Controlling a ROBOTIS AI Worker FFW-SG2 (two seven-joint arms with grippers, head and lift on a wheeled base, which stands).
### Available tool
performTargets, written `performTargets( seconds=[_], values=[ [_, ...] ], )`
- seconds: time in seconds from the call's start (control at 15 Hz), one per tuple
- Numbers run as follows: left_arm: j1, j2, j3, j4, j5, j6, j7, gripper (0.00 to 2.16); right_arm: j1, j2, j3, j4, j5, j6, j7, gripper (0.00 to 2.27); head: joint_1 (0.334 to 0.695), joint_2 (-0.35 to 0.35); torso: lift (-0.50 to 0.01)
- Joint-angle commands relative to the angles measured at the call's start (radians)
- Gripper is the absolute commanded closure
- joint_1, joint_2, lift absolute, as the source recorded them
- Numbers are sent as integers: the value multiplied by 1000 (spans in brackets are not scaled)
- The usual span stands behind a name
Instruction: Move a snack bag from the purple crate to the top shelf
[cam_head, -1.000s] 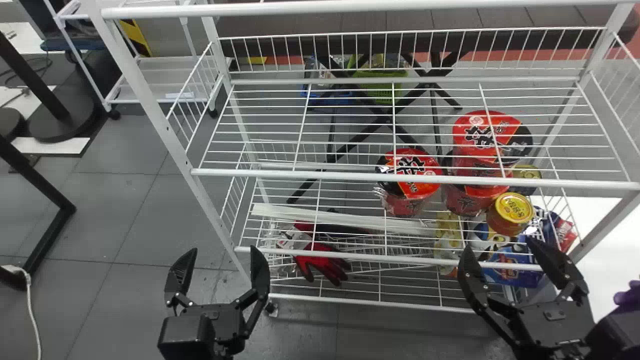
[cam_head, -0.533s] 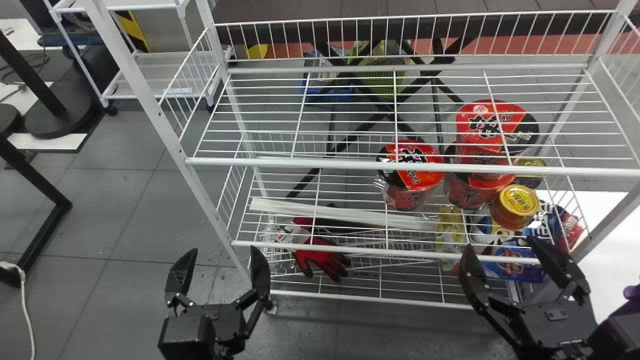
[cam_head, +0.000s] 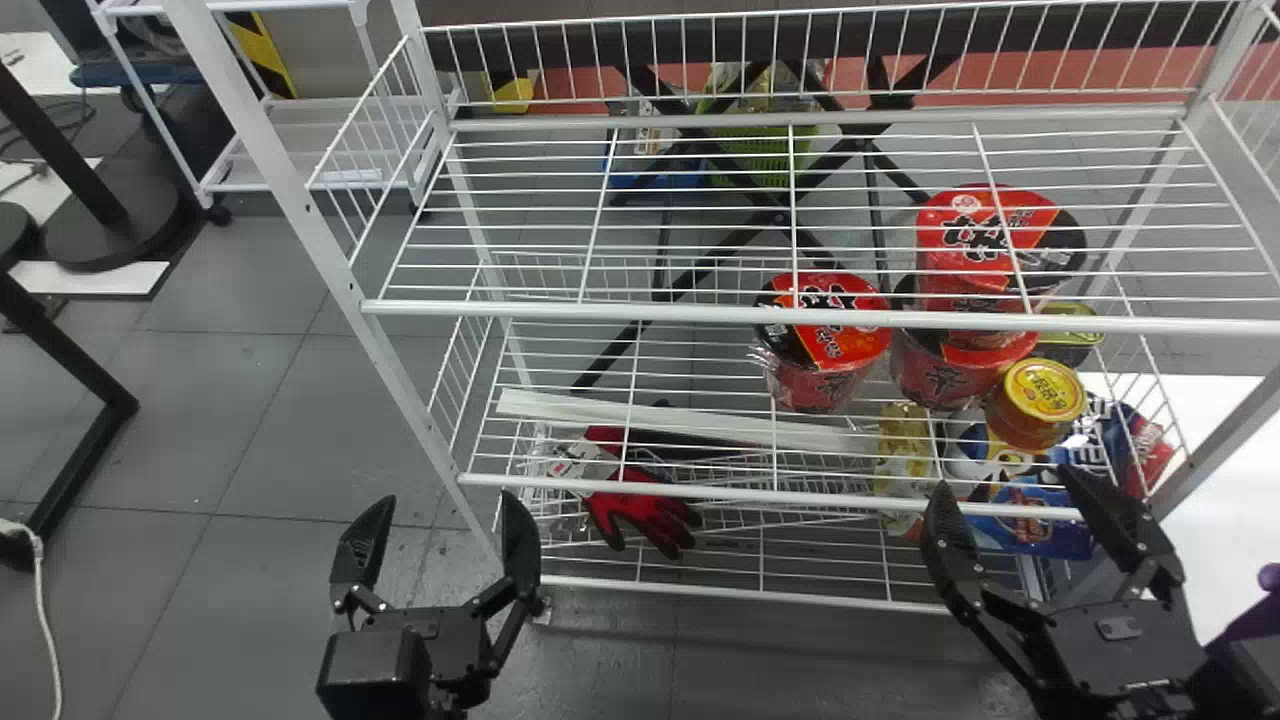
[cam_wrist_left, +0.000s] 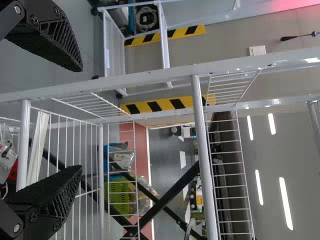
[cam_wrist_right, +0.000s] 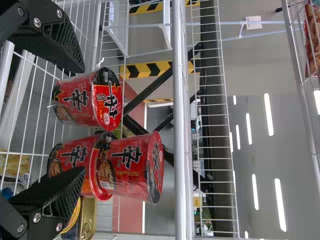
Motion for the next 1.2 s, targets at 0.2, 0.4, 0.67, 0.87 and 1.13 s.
performTargets(
  seconds=[0.2, 0.4, 0.67, 0.87, 1.13],
  values=[
    [-1, 2, 0, -2, 0, 4, -1, 130, 0, 0, 1, -1, -1, -9, -10, 130, 695, 116, -448],
    [-1, 2, -2, -2, 0, 4, -1, 130, 0, -2, -3, -1, -6, -12, 12, 154, 695, 118, -448],
    [-1, 2, -2, -3, 0, 7, -1, 130, 0, -2, -4, -4, -12, -9, 10, 140, 695, 116, -452],
    [-3, 2, -3, 1, 0, 10, -2, 130, 0, -2, -7, 0, -14, -6, 17, 154, 695, 115, -452],
    [-3, 2, -3, 3, 0, 7, 1, 130, -3, 0, -6, 8, -12, -15, 17, 154, 695, 114, -452]
  ],
)
